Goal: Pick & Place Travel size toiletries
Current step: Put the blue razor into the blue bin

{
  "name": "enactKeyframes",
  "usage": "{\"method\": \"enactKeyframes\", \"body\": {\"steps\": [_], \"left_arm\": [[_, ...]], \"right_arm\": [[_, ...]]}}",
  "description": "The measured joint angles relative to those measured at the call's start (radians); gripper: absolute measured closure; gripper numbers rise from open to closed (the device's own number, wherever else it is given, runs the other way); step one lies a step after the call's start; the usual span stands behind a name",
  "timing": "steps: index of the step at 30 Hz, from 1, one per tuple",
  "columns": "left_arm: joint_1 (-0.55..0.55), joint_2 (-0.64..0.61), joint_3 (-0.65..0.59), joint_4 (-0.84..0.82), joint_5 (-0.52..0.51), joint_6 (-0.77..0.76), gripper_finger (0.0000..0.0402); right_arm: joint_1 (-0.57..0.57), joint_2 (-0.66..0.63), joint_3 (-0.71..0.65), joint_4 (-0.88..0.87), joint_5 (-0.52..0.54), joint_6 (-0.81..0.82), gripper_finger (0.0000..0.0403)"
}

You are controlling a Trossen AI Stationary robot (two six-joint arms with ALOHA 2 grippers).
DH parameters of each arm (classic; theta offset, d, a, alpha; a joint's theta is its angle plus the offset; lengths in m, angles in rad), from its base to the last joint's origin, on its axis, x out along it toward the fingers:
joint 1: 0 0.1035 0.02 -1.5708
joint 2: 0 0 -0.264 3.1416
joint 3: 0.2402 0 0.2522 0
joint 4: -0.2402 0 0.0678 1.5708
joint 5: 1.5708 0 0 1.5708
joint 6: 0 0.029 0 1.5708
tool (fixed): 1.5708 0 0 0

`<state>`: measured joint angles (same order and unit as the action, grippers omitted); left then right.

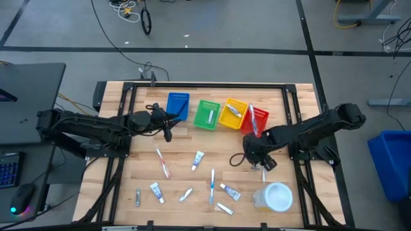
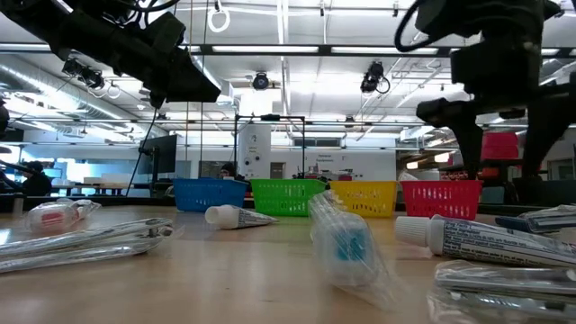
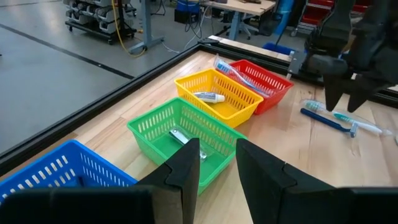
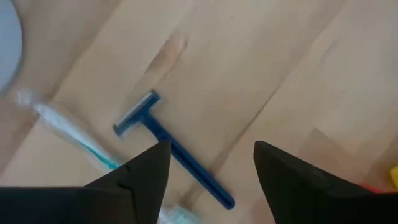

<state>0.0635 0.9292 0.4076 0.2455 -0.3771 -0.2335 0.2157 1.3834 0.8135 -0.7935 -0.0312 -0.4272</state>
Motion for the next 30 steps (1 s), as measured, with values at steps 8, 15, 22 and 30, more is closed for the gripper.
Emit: {"method": "enactKeyframes", "body": {"steps": [8,15,22,30], "left_arm": [[0.0,0.0,0.0,0.0,0.003,-0.019,0.029],[0.0,0.0,0.0,0.0,0.031,-0.018,0.029],[0.0,0.0,0.0,-0.001,0.031,-0.018,0.029],[0.0,0.0,0.0,-0.001,0.031,-0.018,0.029]], "right_arm": [[0.008,0.109,-0.016,-0.011,0.002,-0.037,0.0176],[0.008,0.175,-0.036,0.022,0.004,-0.054,0.0192],[0.008,0.188,-0.036,0.063,0.004,-0.084,0.0246],[0.008,0.188,-0.036,0.189,0.001,-0.078,0.033]]}}
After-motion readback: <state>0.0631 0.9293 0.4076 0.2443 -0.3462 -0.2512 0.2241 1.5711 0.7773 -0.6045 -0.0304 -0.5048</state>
